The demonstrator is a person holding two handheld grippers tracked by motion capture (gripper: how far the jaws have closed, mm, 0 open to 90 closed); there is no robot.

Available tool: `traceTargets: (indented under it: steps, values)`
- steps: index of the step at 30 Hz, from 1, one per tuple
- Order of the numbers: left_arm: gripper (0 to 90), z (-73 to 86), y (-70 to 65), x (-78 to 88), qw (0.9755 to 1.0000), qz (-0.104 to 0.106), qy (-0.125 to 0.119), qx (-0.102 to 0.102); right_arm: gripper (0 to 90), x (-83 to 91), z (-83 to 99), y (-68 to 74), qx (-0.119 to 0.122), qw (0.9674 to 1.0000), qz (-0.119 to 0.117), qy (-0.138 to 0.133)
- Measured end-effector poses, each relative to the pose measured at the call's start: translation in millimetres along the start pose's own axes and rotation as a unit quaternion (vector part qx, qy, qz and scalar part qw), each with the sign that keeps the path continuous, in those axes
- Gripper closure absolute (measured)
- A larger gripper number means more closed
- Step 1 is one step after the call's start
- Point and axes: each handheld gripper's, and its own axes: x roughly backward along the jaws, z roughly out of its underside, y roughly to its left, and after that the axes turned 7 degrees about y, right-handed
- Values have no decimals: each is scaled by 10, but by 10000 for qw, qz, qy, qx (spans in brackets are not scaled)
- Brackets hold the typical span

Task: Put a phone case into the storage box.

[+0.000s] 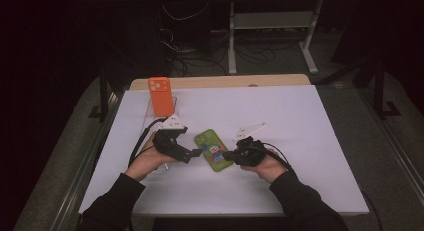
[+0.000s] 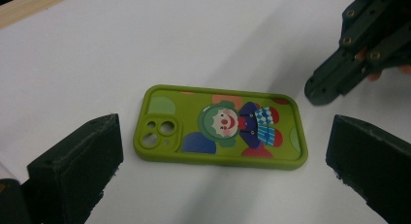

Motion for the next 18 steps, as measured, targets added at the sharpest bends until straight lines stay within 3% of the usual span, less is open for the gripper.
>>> traceTargets:
  steps: [11,18]
  values:
    - [0,-7,20,-1,9999,4,-42,134,880,-355,-133,182,191,9992,-248,252]
    - [0,-6,19,2,9998,14,-65,163,881,-511,-166,274,254,9985,-212,444]
